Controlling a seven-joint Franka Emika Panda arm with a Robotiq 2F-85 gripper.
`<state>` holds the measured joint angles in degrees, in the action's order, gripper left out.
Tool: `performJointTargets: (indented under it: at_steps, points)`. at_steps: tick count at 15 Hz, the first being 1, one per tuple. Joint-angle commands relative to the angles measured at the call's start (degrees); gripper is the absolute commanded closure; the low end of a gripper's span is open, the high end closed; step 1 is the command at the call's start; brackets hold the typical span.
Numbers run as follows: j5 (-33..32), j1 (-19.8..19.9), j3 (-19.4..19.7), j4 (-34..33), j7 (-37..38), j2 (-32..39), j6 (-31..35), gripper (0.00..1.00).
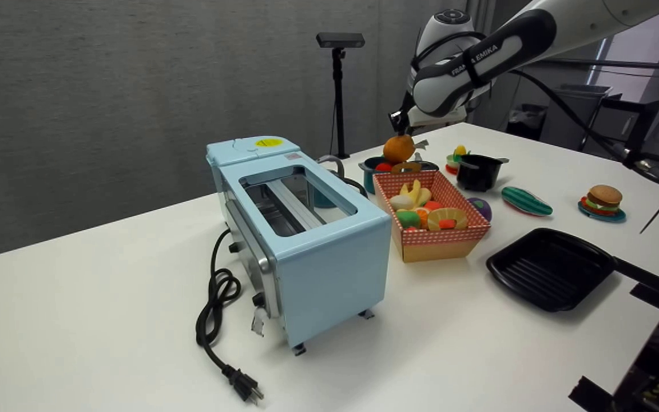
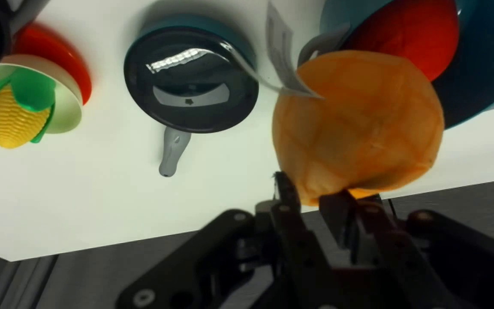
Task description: Put the pineapple plush toy in the box
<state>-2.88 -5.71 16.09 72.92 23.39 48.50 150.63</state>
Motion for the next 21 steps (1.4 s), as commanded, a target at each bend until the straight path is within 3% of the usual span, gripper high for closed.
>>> performJointTargets:
  at_steps: [1, 5, 13, 21]
  points:
    - [-1.2, 0.0, 1.0, -3.6, 2.9, 1.8, -1.3, 1.00]
    - [-2.1, -0.7, 1.4, -1.5, 2.7, 0.5, 1.1, 0.99]
    - [-7.2, -5.9, 5.6, 9.4, 3.0, -3.4, 10.0, 0.99]
    - [-7.9, -12.7, 10.2, 26.6, 1.9, -12.2, 19.5, 0.99]
